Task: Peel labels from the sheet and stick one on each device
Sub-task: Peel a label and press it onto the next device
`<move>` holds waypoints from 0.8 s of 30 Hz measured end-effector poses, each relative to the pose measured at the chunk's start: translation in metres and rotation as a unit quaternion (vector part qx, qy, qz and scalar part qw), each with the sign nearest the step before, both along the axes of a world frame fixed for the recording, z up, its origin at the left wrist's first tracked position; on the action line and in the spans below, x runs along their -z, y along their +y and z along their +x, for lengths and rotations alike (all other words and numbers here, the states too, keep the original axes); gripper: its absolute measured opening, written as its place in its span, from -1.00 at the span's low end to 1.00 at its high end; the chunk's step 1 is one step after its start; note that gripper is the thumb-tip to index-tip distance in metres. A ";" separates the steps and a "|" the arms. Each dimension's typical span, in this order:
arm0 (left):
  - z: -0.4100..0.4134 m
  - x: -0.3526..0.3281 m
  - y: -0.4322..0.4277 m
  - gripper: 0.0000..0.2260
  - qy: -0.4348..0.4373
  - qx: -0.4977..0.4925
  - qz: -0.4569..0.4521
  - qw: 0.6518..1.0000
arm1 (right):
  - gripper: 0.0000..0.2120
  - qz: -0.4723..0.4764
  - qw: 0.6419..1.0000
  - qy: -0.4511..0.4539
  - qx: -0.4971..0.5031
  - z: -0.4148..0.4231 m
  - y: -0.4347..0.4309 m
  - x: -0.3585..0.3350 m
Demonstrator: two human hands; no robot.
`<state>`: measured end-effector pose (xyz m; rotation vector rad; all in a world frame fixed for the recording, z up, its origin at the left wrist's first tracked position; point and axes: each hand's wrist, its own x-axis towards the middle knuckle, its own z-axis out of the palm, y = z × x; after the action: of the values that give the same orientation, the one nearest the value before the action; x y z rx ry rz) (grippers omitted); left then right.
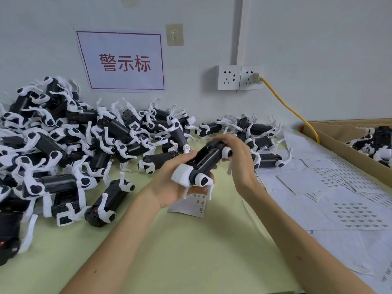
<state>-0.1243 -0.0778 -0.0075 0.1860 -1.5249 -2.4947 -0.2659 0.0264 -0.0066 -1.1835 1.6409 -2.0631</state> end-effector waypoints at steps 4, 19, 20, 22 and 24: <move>-0.003 0.000 -0.007 -0.70 0.079 -0.086 0.061 0.991 | -0.69 0.062 0.997 -0.026 0.034 -0.010 -0.004 0.005; -0.001 0.003 -0.025 -0.77 0.055 -0.275 0.124 0.952 | -0.45 0.470 0.796 0.380 -0.019 -0.009 -0.019 0.041; -0.001 0.004 -0.025 -0.79 0.047 -0.276 0.120 0.953 | -0.48 0.469 0.796 0.381 -0.018 -0.010 -0.018 0.041; -0.001 0.004 -0.025 -0.87 0.032 -0.279 0.100 0.955 | -0.55 0.460 0.801 0.382 -0.012 -0.010 -0.018 0.038; -0.001 0.004 -0.024 -0.89 0.015 -0.294 0.078 0.953 | -0.63 0.445 0.813 0.374 0.001 -0.009 -0.016 0.035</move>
<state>-0.1254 -0.1018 -0.0115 0.5364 -1.0533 -2.1134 -0.2751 0.0100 -0.0421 -1.6212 2.4679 -0.5215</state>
